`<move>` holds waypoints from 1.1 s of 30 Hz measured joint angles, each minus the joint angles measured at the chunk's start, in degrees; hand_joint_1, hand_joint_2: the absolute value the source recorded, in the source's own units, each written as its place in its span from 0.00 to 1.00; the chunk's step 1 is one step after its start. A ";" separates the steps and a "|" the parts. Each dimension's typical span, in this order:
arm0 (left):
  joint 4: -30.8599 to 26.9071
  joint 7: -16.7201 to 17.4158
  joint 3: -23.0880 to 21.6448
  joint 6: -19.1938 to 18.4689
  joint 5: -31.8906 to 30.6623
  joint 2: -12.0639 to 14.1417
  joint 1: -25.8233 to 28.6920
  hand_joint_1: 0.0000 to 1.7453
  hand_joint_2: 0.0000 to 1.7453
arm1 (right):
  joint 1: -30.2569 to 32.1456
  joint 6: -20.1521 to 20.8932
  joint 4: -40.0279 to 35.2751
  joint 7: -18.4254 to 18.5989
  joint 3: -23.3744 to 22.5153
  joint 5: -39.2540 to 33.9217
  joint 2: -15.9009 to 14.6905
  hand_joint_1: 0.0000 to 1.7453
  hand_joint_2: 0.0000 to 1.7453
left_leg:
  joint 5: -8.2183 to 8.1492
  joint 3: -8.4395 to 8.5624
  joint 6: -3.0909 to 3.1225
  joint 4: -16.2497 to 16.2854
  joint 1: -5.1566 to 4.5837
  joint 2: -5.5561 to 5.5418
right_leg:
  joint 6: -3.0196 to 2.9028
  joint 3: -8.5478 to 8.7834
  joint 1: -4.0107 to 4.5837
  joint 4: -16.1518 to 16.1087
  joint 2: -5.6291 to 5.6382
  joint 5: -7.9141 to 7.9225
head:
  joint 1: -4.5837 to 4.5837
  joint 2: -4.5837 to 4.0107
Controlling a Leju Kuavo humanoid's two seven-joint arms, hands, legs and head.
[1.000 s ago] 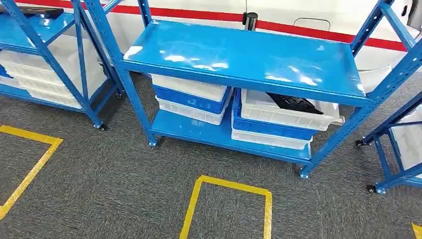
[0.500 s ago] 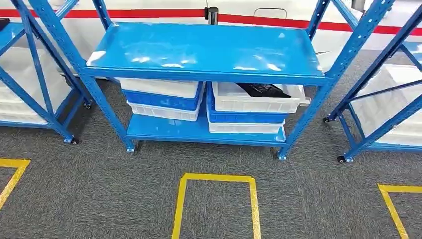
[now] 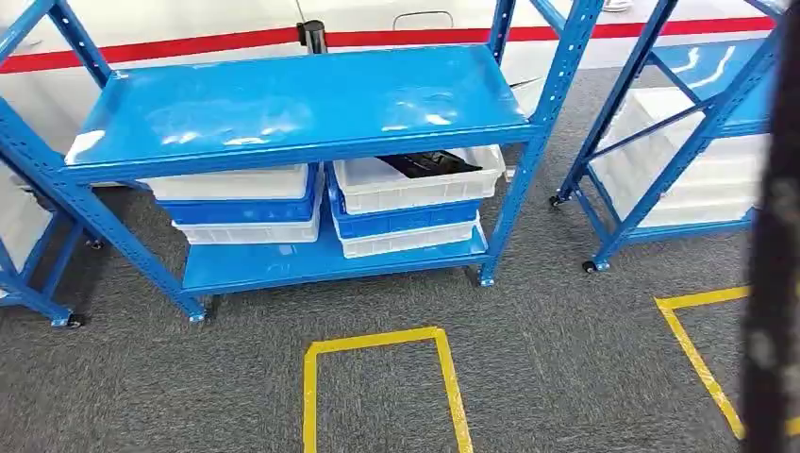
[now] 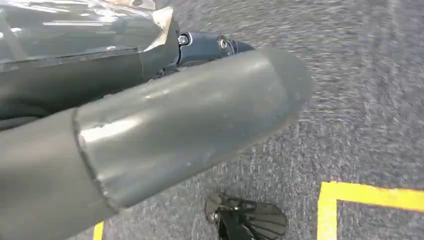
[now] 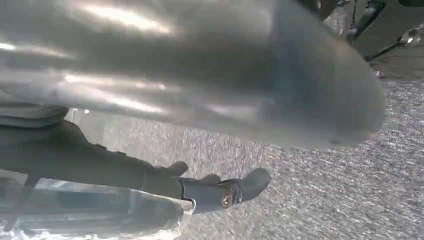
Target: Take the parts from the cabinet and place them on the table.
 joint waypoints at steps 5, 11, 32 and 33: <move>-0.02 -0.28 0.00 0.00 0.09 -0.04 -0.22 0.00 0.00 | 0.32 -1.07 0.02 -0.06 0.09 1.07 -0.02 0.00 0.00 | 1.26 0.06 1.84 -1.15 -0.41 2.49 | 1.42 -2.11 -0.14 1.78 -2.31 -0.62 | 0.04 0.00; 0.00 -0.28 0.02 0.17 0.13 -0.02 0.06 0.00 0.00 | 0.25 -1.79 0.02 1.01 0.39 1.75 0.04 0.00 0.00 | 1.42 -0.39 2.10 -1.09 -0.73 5.15 | 2.02 -7.58 -0.49 14.78 -5.21 -5.70 | 0.63 0.00; -0.92 3.00 -5.99 -1.36 7.09 0.85 1.54 0.00 0.00 | 1.55 0.29 -0.55 -0.24 0.92 1.05 -0.48 0.00 0.00 | 1.70 -0.26 0.17 -1.45 -0.48 5.42 | 0.61 0.76 0.29 -0.73 -5.90 -0.62 | 0.15 0.00; -1.12 3.52 -7.30 -1.82 8.66 1.05 1.83 0.00 0.00 | 1.79 0.77 -0.77 -0.64 0.87 0.74 -0.59 0.00 0.00 | 1.69 -0.26 0.15 -1.45 -0.49 5.42 | 0.61 0.76 0.29 -0.73 -5.90 -0.62 | 0.13 0.00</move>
